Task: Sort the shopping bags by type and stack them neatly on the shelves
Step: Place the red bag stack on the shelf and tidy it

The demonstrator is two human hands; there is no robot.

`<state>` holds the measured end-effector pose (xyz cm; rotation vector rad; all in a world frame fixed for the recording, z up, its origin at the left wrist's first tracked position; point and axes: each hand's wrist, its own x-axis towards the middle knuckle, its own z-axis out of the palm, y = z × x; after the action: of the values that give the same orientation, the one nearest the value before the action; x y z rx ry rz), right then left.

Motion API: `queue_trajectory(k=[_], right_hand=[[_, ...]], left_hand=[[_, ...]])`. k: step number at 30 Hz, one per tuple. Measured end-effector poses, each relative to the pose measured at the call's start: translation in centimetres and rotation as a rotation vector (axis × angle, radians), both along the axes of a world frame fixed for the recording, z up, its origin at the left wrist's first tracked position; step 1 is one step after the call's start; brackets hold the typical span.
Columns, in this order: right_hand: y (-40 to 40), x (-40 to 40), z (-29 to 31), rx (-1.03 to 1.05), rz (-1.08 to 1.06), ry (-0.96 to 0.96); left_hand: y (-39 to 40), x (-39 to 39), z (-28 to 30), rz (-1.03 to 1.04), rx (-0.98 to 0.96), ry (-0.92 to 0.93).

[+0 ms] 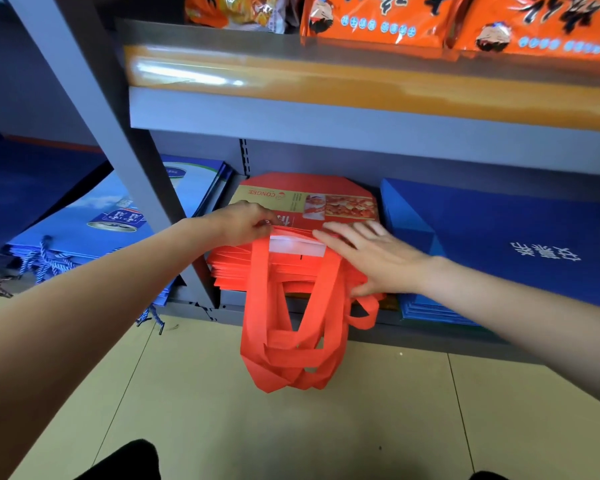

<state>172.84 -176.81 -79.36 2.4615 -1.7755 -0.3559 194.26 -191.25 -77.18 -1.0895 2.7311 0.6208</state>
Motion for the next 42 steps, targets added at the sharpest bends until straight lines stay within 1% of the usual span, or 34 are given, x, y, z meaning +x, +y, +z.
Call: queue_trajectory(k=[2, 3, 6, 8, 10, 11, 13, 14, 15, 16, 17, 19, 23, 25, 26, 27, 28, 29, 30, 31, 32, 33, 35, 36, 38, 39, 40, 41, 42], right_hand=[[0.4, 0.3, -0.9, -0.097, 0.059, 0.06], [0.5, 0.4, -1.1, -0.122, 0.068, 0.037], [0.6, 0.1, -1.4, -0.188, 0.087, -0.138], [0.8, 0.2, -1.3, -0.183, 0.057, -0.32], [0.9, 0.1, -1.3, -0.132, -0.017, -0.521], [0.9, 0.1, -1.5, -0.151, -0.071, -0.635], [0.7, 0.2, -1.7, -0.252, -0.251, -0.864], [0.5, 0.4, -1.6, -0.301, -0.344, -0.932], [0.2, 0.8, -1.4, -0.34, -0.412, -0.938], [-0.1, 1.2, -1.2, -0.38, -0.448, -0.866], [-0.5, 1.6, -1.0, -0.428, -0.449, -0.734], [-1.2, 2.3, -0.6, -0.5, -0.394, -0.481], [-2.0, 2.0, 0.5, -0.584, -0.277, -0.148], [-1.6, 1.4, 0.7, -0.667, -0.133, 0.024], [-1.5, 1.0, 0.4, -0.683, -0.041, 0.08], [-1.2, 0.8, 0.3, -0.66, 0.045, 0.136], [-0.8, 0.7, 0.0, -0.578, 0.106, 0.181], [-0.3, 0.7, -0.2, -0.411, 0.117, 0.184], [0.3, 0.9, -0.5, -0.17, 0.067, 0.116], [0.9, 0.9, -1.0, 0.108, -0.037, 0.039], [1.4, 0.8, -1.3, 0.343, -0.116, -0.027], [1.4, 0.8, -1.5, 0.429, -0.136, -0.084], [1.1, 0.7, -1.7, 0.362, -0.15, -0.216], [0.9, 0.6, -1.7, 0.341, -0.171, -0.251], [0.9, 0.8, -1.1, 0.252, -0.141, -0.249], [0.9, 0.9, -0.7, 0.144, -0.056, -0.211], [0.9, 0.9, -0.4, 0.013, 0.046, -0.176], [0.8, 0.8, -0.1, -0.122, 0.13, -0.157], [0.8, 0.6, 0.3, -0.25, 0.183, -0.164]], left_hand=[[-0.3, 0.1, 0.0, -0.002, 0.049, -0.006], [-0.3, 0.2, -0.1, -0.008, 0.08, -0.009], [-0.2, 0.6, -0.2, -0.033, 0.156, -0.003], [-0.1, 0.7, -0.4, -0.042, 0.184, 0.002], [0.0, 0.8, -0.4, -0.03, 0.193, 0.008], [0.1, 0.8, -0.4, -0.013, 0.191, 0.015], [0.2, 0.6, -0.3, 0.036, 0.157, 0.037], [0.3, 0.4, -0.2, 0.074, 0.117, 0.045], [0.4, 0.1, 0.0, 0.117, 0.072, 0.055], [0.5, -0.2, 0.2, 0.154, 0.036, 0.068], [0.5, -0.5, 0.4, 0.18, 0.008, 0.082], [0.0, -1.0, 0.8, 0.204, -0.054, 0.141], [-1.2, -1.2, 1.5, 0.262, -0.155, 0.259], [-1.4, -1.3, 1.8, 0.314, -0.192, 0.323], [-1.4, -1.4, 2.0, 0.352, -0.214, 0.352], [-1.5, -1.4, 2.2, 0.399, -0.236, 0.388], [-1.7, -1.5, 2.6, 0.448, -0.261, 0.426], [-1.8, -1.5, 3.1, 0.488, -0.286, 0.453], [-1.9, -1.4, 3.5, 0.511, -0.306, 0.469], [-1.9, -1.4, 3.8, 0.52, -0.32, 0.48], [-1.9, -1.3, 3.9, 0.516, -0.328, 0.491], [-1.7, -1.2, 3.9, 0.495, -0.335, 0.507], [-1.3, -1.0, 3.7, 0.425, -0.384, 0.542], [-1.2, -1.0, 3.4, 0.387, -0.42, 0.544], [-1.0, -1.0, 3.0, 0.318, -0.489, 0.505], [-0.8, -1.0, 2.8, 0.265, -0.506, 0.472], [-0.6, -1.0, 2.3, 0.183, -0.512, 0.419], [-0.2, -0.9, 1.8, 0.07, -0.522, 0.315], [0.4, -0.9, 1.2, -0.062, -0.548, 0.151]])
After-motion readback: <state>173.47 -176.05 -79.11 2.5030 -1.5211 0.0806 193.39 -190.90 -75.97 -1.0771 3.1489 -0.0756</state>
